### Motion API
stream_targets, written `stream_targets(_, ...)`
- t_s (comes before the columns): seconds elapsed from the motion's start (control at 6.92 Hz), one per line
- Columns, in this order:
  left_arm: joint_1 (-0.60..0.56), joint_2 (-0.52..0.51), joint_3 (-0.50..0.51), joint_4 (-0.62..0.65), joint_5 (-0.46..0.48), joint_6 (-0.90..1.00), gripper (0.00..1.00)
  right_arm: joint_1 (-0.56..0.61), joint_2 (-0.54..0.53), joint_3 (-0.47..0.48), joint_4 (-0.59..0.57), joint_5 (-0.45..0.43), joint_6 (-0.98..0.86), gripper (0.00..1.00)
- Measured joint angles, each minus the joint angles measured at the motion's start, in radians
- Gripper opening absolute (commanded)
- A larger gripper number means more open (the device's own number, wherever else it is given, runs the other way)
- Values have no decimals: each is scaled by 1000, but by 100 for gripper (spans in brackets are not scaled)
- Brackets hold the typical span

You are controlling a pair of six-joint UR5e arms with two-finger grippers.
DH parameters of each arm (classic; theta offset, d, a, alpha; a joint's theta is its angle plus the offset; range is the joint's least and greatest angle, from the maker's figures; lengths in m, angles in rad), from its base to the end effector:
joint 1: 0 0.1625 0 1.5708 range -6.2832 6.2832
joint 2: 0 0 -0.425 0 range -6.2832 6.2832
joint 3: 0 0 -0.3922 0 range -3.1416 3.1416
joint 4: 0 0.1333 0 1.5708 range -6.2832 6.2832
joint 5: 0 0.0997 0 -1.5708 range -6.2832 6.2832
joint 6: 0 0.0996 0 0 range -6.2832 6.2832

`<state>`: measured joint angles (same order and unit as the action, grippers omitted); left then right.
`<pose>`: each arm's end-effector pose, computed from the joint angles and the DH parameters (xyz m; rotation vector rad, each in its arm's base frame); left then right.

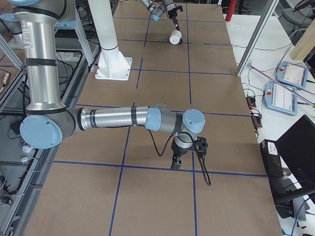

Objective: Flip mug
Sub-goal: 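Reach the left gripper to the white mug lying on its side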

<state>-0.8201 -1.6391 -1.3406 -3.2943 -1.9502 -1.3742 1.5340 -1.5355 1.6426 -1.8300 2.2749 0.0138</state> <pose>0.2771 -0.4383 0.5509 0.4879 1.4876 -0.1949 0.0507 -0.4942 0.6355 -0.1635 -0.6988 0.0315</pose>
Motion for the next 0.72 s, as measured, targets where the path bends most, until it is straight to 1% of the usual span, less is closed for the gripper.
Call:
stream_targets(0.14, 32, -15, 24, -54, 8, -28, 86, 0, 0, 0, 0, 0, 0, 100)
stream_targets(0.29, 51, -26, 38, -89, 10, -49, 63, 0, 0, 0, 0, 0, 0, 100)
stream_targets(0.43, 59, -31, 45, -105, 9, -68, 1, 0, 0, 0, 0, 0, 0, 100)
stream_targets(0.72, 62, -41, 51, -110, -51, -140, 0, 0, 0, 0, 0, 0, 0, 100)
